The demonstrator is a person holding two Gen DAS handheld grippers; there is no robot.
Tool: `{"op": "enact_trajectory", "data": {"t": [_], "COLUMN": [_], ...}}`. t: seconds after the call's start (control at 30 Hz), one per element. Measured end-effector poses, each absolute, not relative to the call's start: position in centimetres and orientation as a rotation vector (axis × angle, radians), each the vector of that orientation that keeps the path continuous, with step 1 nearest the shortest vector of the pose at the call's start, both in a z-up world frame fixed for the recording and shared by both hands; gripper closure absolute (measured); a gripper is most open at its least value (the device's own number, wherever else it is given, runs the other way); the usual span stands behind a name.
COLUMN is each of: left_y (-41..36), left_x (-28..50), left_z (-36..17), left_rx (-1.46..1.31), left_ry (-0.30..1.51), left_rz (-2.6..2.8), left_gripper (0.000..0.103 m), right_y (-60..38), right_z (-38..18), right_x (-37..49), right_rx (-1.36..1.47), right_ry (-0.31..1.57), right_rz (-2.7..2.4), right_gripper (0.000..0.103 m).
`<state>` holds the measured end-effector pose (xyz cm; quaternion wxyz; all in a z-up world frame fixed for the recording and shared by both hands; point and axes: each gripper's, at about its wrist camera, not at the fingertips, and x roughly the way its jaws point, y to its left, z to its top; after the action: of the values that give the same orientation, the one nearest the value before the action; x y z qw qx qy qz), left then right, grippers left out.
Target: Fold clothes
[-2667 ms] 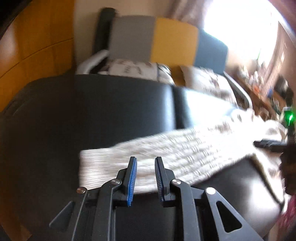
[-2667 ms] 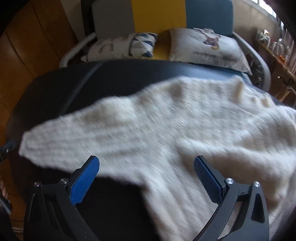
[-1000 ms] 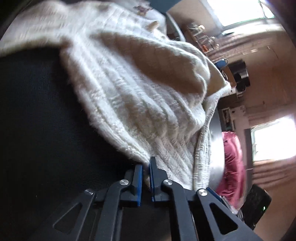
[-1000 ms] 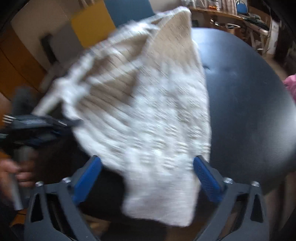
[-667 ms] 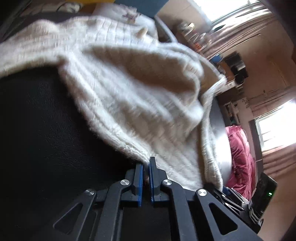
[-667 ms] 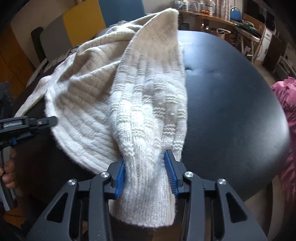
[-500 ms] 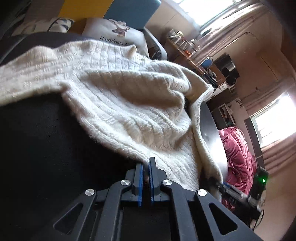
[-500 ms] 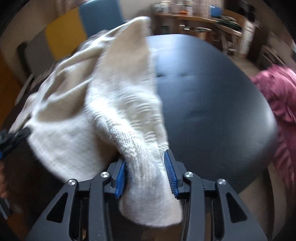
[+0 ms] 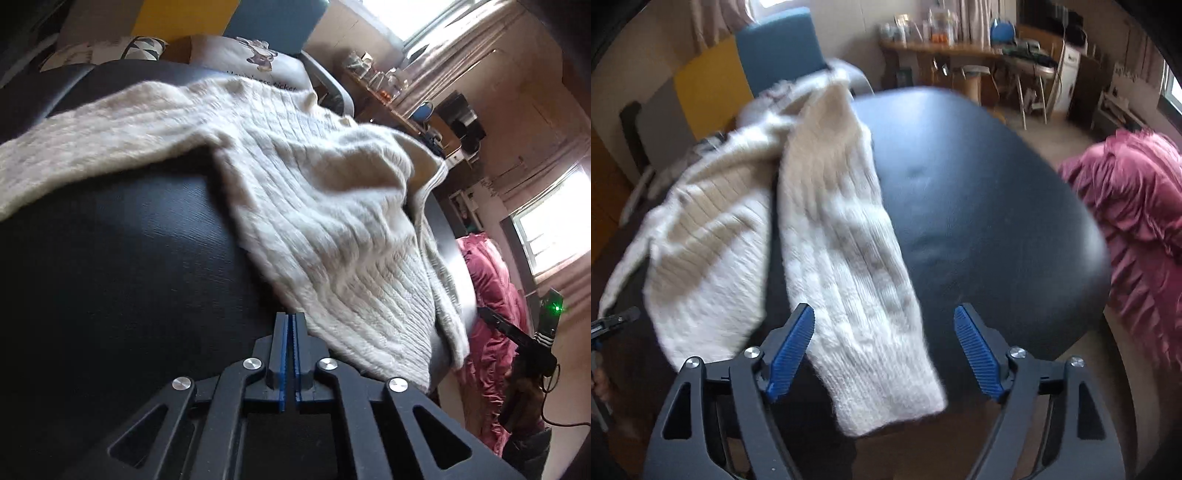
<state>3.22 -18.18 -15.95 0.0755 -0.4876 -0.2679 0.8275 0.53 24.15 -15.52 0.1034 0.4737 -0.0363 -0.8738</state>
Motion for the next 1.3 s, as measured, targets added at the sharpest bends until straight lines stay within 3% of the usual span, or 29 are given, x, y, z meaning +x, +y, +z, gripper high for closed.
{"op": "enact_trajectory", "data": {"t": [0.1, 0.23, 0.57, 0.7, 0.77, 0.8, 0.93, 1.3], "left_y": [-19.8, -20.0, -11.4, -10.0, -10.1, -10.2, -9.7, -15.0], "left_x": [3.5, 3.9, 1.1, -0.3, -0.6, -0.7, -0.4, 3.3], "left_z": [-15.6, -16.4, -20.6, -21.9, -22.0, -22.0, -19.6, -9.7], "left_rx": [-1.455, -1.454, -1.540, -1.541, -1.546, -1.548, -1.488, -1.200], "left_ry": [-0.858, -1.012, -1.164, -1.289, -1.329, -1.346, -1.199, -0.938], "left_rz": [2.495, 2.356, 2.022, 1.943, 1.960, 1.972, 2.161, 2.298], "left_gripper": [0.101, 0.089, 0.077, 0.077, 0.082, 0.093, 0.098, 0.098], "right_y": [22.9, 19.4, 13.7, 14.5, 15.1, 15.3, 15.9, 15.4], "right_z": [-14.0, -14.1, -18.8, -19.2, -19.3, -19.4, -19.5, -18.8], "right_x": [1.2, 1.4, 1.8, 2.6, 2.9, 2.9, 3.1, 3.6], "right_rx": [1.314, 1.266, 1.358, 1.358, 1.358, 1.358, 1.360, 1.347], "right_ry": [-0.145, -0.216, -0.219, -0.204, -0.203, -0.208, -0.213, -0.170], "right_rz": [-2.518, -2.375, -2.203, -2.218, -2.238, -2.248, -2.288, -2.308], "right_gripper": [0.021, 0.019, 0.019, 0.019, 0.019, 0.019, 0.019, 0.019]}}
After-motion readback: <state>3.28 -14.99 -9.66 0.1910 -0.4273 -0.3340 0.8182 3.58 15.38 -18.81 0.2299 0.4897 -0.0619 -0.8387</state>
